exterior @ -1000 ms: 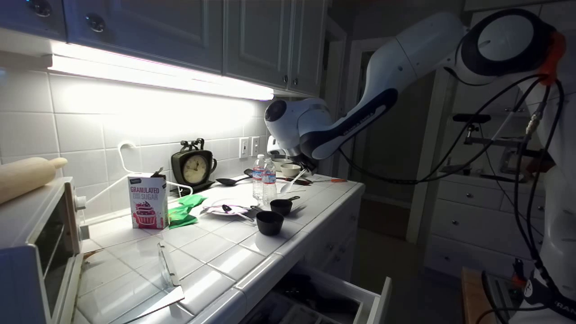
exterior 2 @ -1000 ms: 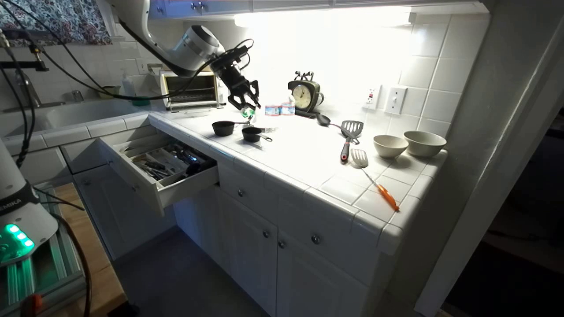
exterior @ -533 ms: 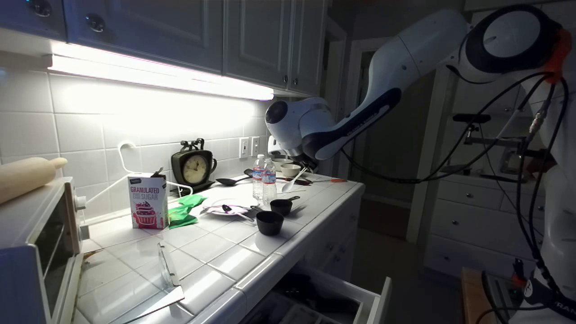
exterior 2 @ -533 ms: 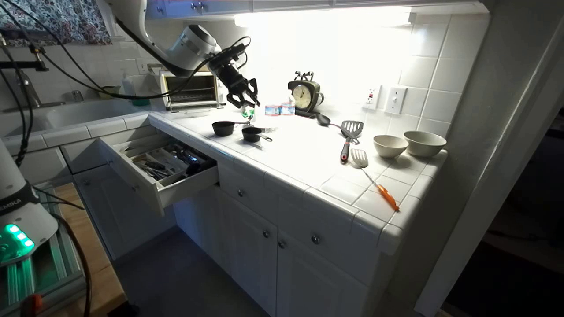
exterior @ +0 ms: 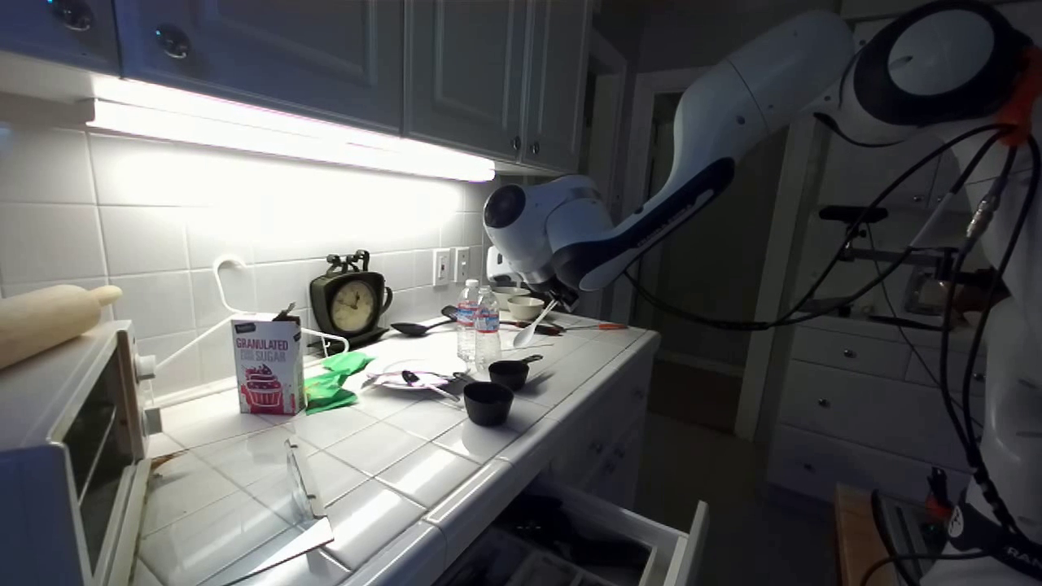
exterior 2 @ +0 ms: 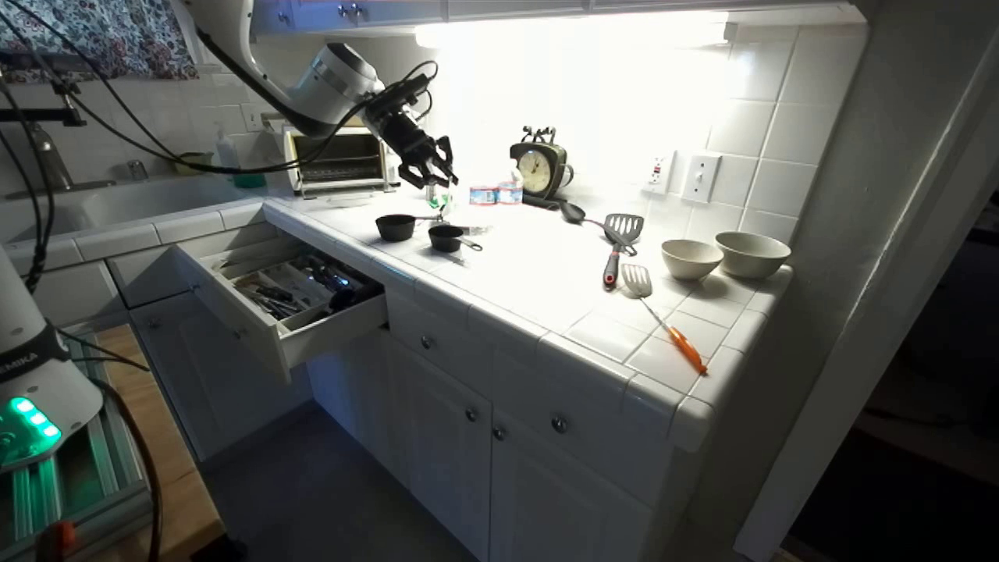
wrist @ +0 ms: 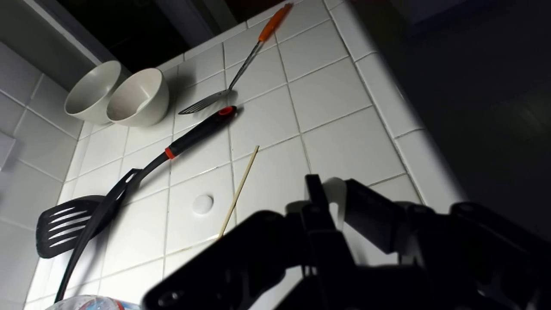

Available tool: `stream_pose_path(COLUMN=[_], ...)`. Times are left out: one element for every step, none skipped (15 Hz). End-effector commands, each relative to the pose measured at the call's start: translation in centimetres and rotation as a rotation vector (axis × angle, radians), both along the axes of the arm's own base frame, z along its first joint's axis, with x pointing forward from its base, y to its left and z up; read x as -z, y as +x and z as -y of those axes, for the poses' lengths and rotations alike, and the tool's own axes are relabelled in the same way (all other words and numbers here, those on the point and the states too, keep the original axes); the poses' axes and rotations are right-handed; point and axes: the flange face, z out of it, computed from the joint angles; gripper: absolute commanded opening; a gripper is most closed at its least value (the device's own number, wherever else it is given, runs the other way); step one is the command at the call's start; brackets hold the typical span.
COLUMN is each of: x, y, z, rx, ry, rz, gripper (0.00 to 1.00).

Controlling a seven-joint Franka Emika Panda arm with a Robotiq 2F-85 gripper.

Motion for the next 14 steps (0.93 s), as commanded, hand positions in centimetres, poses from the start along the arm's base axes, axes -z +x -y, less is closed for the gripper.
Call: stream_pose_path(x=[-0.5, -0.6, -0.5, -0.4, -0.3, -0.2, -0.2, -0.1, 0.0, 0.1, 0.2, 0.4, 0.4, 0.5], y=[-1.3, -1.4, -1.4, -1.4, -1.5, -1.5, -1.6, -1.6, -1.6, -1.7, -1.7, -1.8, -1.8, -1.8], z=[-0.6, -0.7, -0.7, -0.8, -0.8, -0.9, -1.0, -1.1, -1.2, -1.3, -1.5, -1.7, -1.9, -2.1], rx=[-0.029, -0.037, -0.047, -0.053, -0.061, -0.068, -0.073, -0.081, -0.089, -0.099, -0.108, -0.118, -0.125, -0.135], ry=[-0.064, -0.075, -0.091, -0.105, -0.118, -0.13, -0.14, -0.15, -0.159, -0.167, -0.176, -0.185, -0.191, -0.2], rz=[0.013, 0.014, 0.013, 0.014, 0.014, 0.016, 0.019, 0.022, 0.026, 0.031, 0.036, 0.039, 0.045, 0.049], gripper=[0.04, 0.04, 0.04, 0.04, 0.04, 0.04, 0.04, 0.04, 0.04, 0.04, 0.04, 0.04, 0.04, 0.04])
